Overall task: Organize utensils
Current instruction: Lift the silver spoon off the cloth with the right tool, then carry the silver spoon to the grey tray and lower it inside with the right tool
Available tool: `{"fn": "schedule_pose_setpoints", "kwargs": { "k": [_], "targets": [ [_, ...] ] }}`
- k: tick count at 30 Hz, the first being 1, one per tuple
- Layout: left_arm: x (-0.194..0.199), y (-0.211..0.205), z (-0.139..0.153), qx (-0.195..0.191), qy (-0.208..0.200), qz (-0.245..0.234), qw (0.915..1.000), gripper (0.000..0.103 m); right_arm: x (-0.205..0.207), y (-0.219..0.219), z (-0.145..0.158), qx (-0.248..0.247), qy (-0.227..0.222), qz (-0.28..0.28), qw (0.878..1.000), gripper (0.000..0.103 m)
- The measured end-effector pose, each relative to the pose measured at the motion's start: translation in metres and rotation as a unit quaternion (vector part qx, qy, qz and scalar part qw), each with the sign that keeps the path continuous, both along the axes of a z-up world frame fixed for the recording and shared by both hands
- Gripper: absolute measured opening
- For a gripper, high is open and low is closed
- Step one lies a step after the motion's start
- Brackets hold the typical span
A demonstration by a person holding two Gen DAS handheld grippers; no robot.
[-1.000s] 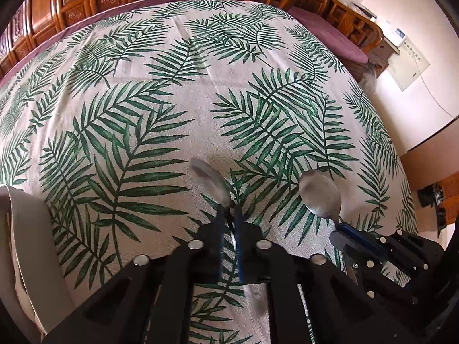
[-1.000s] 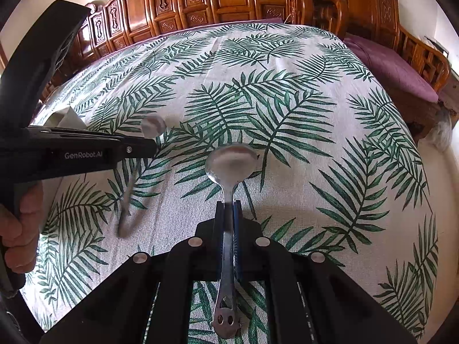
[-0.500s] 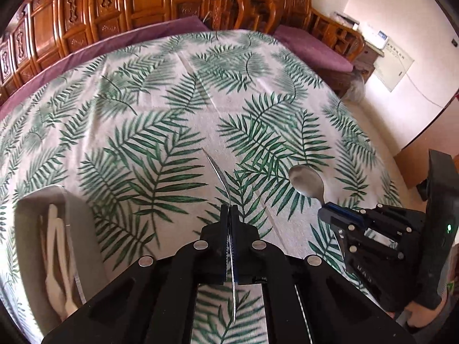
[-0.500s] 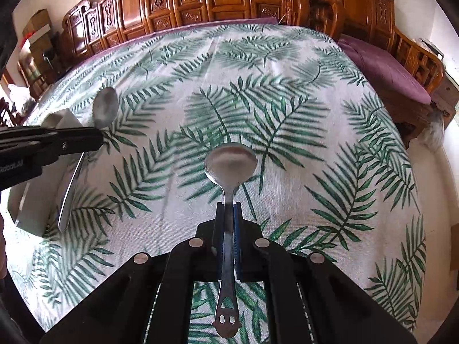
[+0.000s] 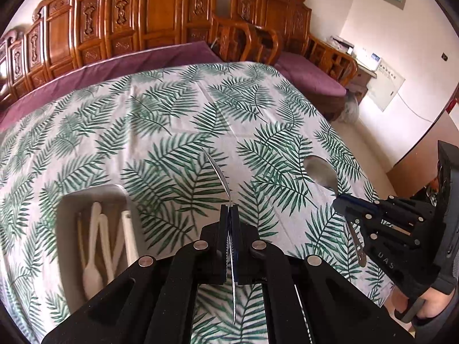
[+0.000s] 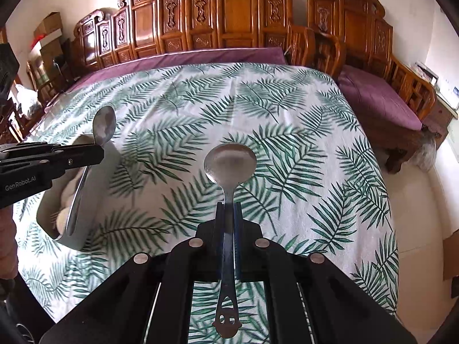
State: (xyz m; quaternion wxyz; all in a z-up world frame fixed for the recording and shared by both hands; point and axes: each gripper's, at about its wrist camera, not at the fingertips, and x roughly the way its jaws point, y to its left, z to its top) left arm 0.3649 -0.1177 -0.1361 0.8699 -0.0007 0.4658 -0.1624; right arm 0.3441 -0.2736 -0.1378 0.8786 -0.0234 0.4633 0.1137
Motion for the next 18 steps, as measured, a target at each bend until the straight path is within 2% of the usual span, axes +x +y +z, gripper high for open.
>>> {"fn": "schedule_pose_setpoints", "kwargs": {
  "k": [11,18],
  "targets": [
    [-0.031,0.051,0.018,0.007,-0.021,0.002,0.9998,0.001,-0.019,0.045,0.022,0.002,-0.009,0.023,1.000,0.007],
    [-0.044,0.088,0.019,0.011,-0.020,0.013,0.9997,0.001,-0.028,0.076,0.029,0.008,-0.011,0.045,0.999,0.007]
  ]
}}
